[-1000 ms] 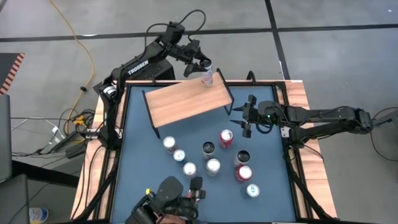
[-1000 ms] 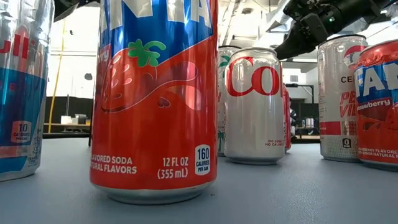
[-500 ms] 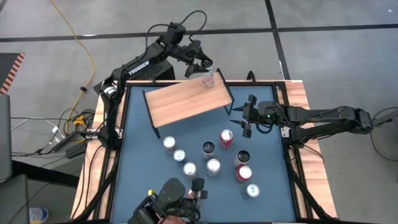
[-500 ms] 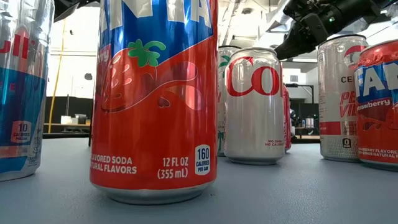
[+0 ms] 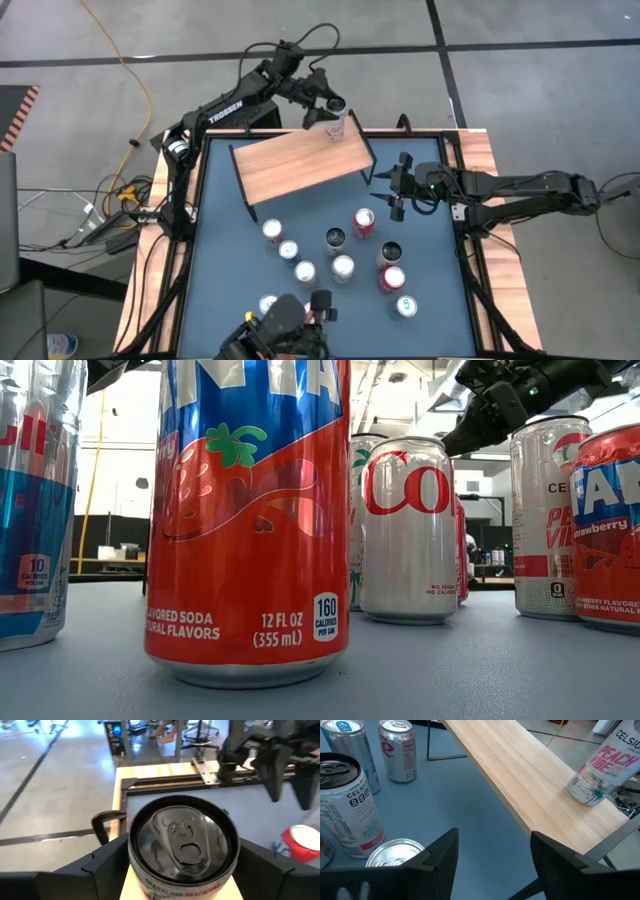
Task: Place canned beverage on shelf
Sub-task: Put the left white pink soda can on the shelf, then put the left white pink soda can on the shelf aligned with the other white pink soda can
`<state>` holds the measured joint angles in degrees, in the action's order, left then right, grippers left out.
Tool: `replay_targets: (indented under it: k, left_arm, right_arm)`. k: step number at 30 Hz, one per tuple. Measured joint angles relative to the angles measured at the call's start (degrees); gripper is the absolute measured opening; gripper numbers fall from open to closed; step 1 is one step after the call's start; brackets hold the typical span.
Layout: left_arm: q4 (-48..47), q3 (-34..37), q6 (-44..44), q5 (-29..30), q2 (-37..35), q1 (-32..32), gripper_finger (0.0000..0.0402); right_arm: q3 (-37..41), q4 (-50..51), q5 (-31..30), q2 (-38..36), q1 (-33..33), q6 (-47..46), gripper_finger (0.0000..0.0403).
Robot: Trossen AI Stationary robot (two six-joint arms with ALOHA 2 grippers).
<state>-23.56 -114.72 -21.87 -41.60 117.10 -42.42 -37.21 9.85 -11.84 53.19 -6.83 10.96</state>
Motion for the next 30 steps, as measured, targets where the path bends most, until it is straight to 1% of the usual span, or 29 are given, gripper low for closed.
replay_targets:
  k: [2,5,11,17,24,27,30]
  left_arm:
    - [0.2,0.0,0.0,1.6,0.0,0.1,0.0310]
    - [0.4,0.0,-0.2,2.0,0.0,0.4,0.0319]
    - [-0.1,-0.8,0.5,1.9,-0.1,0.4,0.0321]
    - [-0.6,-3.9,0.8,1.8,-0.1,0.4,0.0321]
    - [-4.4,-9.9,0.7,1.9,-0.2,0.4,0.0321]
    - [-9.1,-14.8,-0.4,1.9,-0.2,0.7,0.0321]
    - [-17.2,-20.5,-3.4,2.1,-0.3,2.1,0.0321]
  right_arm:
    - [0.0,0.0,0.0,0.0,0.0,0.0,0.0239]
    - [0.0,0.0,0.0,0.0,0.0,0.0,0.0240]
    - [0.0,0.9,0.2,0.0,0.0,0.0,0.0241]
    - [0.0,1.7,0.2,0.0,0.0,0.0,0.0241]
    - [0.0,1.7,0.3,0.0,0.0,0.0,0.0241]
    - [0.0,1.7,1.3,0.0,0.0,0.0,0.0241]
    - [0.0,1.7,1.5,0.0,0.2,0.0,0.0241]
